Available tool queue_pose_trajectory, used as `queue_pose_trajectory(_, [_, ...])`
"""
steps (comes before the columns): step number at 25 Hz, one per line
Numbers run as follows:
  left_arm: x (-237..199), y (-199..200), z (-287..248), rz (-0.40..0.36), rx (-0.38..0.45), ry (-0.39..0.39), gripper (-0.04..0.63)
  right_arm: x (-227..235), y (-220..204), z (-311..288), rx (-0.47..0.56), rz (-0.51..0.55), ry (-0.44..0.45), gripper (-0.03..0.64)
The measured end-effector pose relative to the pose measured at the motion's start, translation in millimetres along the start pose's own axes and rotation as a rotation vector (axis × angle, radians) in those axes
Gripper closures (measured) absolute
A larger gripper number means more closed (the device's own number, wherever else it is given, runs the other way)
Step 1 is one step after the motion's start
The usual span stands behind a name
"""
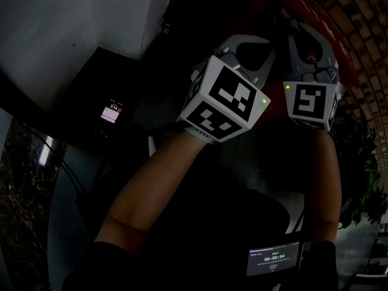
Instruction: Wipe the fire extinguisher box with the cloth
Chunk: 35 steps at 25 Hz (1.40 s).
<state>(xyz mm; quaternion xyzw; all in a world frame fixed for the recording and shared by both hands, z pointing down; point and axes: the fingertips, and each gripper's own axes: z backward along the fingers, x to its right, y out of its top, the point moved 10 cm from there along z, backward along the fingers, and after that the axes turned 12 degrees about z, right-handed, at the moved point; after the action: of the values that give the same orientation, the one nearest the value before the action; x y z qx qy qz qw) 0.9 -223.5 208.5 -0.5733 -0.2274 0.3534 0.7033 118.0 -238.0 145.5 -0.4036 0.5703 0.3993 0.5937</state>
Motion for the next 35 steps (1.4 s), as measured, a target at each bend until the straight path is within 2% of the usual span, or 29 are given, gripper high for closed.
queue_pose_trajectory(3, [13, -3, -5, 0.038, -0.004, -0.023, 0.592, 1, -16, 13, -0.029, -0.012, -0.005, 0.588])
queue_pose_trajectory(8, [34, -17, -18, 0.080, -0.063, -0.023, 0.592, -1, -53, 36, -0.120, -0.016, 0.006, 0.588])
queue_pose_trajectory(15, [46, -26, -23, 0.078, -0.105, -0.011, 0.592, 3, -94, 65, -0.190, -0.028, -0.020, 0.588])
queue_pose_trajectory(19, [48, -32, -25, 0.069, -0.124, -0.012, 0.592, 6, -119, 82, -0.261, -0.012, -0.003, 0.588])
queue_pose_trajectory(27, [41, -44, -21, 0.045, -0.176, 0.027, 0.592, 9, -161, 111, -0.388, -0.049, 0.012, 0.588])
queue_pose_trajectory(31, [31, -41, -14, 0.020, -0.179, 0.067, 0.592, 9, -156, 115, -0.413, -0.074, 0.026, 0.588])
queue_pose_trajectory(35, [16, -30, -5, -0.016, -0.161, 0.120, 0.592, 9, -108, 104, -0.306, -0.051, 0.019, 0.588])
